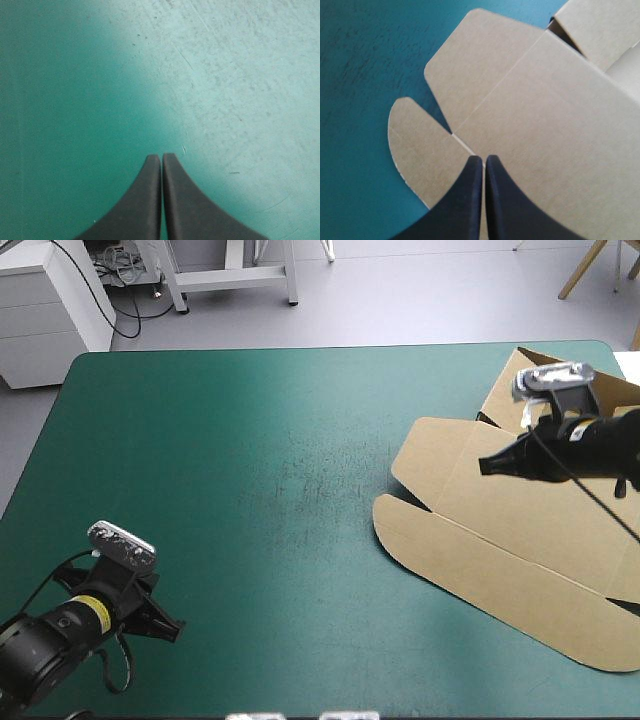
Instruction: Fold the box
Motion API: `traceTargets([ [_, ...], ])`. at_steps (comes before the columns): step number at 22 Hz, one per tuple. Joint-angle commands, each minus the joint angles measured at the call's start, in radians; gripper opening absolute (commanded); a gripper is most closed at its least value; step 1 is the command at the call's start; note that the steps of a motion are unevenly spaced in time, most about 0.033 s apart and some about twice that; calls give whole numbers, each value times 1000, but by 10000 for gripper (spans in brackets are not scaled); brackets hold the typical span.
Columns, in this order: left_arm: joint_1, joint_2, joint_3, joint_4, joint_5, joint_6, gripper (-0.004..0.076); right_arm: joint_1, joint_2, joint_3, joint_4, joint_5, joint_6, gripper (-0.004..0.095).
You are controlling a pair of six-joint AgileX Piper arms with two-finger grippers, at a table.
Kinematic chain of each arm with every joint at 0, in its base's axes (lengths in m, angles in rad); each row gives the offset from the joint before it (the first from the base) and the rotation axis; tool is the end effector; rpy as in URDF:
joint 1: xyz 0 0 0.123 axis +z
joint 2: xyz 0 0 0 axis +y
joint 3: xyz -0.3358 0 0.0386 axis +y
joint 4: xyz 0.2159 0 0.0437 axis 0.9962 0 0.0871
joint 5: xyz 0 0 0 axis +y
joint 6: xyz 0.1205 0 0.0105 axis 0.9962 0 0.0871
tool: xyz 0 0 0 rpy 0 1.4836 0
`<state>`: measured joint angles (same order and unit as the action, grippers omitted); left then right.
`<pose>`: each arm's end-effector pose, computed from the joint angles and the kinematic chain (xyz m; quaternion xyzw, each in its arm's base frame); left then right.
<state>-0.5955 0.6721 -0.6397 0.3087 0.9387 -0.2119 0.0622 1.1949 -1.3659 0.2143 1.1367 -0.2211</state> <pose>0.0621 -0.0062 0.3100 0.2203 0.9050 0.0048 0.3639 0.1927 0.0354 0.4386 -0.1227 0.9273 0.0794 0.3447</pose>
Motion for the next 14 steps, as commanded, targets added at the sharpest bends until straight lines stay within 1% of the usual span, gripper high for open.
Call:
traceTargets([
  [1, -7, -72, 8, 15, -49, 7, -10, 38, -124, 140, 2, -116, -7, 0],
  [4, -7, -158, 53, 15, -49, 7, -10, 45, -247, 330, 2, -176, -7, 0],
  [10, -7, -299, 149, 10, -27, 7, -10, 45, -466, 607, 2, -195, -13, 0],
  [11, -7, -325, 151, 10, -29, 7, -10, 45, -518, 669, 2, -211, -16, 0],
  [14, -7, -348, 151, 10, -31, 3, -10, 45, -604, 767, 2, -248, -16, 0],
])
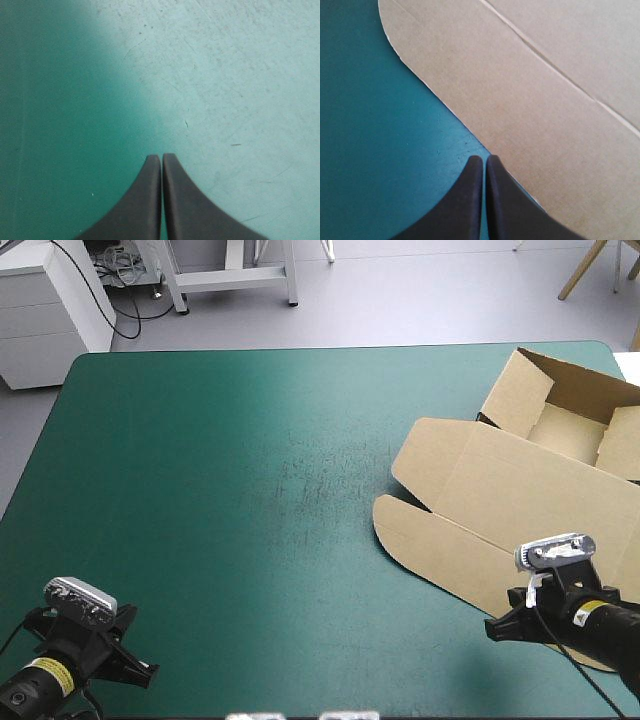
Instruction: Fold the box
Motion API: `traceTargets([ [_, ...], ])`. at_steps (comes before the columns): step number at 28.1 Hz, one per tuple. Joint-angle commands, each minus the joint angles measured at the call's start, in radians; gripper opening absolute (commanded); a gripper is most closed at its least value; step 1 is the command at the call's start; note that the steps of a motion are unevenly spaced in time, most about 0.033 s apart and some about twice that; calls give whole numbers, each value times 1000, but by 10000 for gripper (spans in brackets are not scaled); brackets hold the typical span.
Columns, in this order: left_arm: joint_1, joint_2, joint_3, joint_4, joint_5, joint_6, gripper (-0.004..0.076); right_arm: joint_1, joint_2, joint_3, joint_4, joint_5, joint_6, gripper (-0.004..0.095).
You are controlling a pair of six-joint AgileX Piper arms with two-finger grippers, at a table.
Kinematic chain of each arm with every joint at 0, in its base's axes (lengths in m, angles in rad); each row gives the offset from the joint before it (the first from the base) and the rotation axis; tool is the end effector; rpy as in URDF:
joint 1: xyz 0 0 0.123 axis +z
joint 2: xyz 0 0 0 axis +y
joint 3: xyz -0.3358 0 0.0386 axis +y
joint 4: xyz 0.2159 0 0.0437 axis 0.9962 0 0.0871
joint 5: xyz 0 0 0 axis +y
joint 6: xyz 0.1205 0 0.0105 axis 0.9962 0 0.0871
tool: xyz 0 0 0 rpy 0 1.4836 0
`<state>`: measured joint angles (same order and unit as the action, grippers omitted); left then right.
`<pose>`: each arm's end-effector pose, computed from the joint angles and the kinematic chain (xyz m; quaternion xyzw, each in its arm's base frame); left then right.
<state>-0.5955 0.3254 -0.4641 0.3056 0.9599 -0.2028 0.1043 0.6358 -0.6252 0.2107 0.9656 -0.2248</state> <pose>0.0090 0.0299 0.2635 0.2047 0.8801 -0.0184 0.4281 0.0427 0.0254 0.3031 -0.1264 0.9291 0.0813 0.3380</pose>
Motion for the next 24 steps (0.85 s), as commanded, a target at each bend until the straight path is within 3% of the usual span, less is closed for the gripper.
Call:
traceTargets([
  [1, -7, -1, -24, 14, -52, -6, -10, 3, -80, 32, 6, -81, -12, 0],
  [14, -7, -1, -24, 17, -52, -6, -10, 3, -144, 34, -6, -117, -10, -19],
  [24, -7, -1, -24, 17, -52, -6, -10, 3, -144, 34, -6, -211, -10, -19],
])
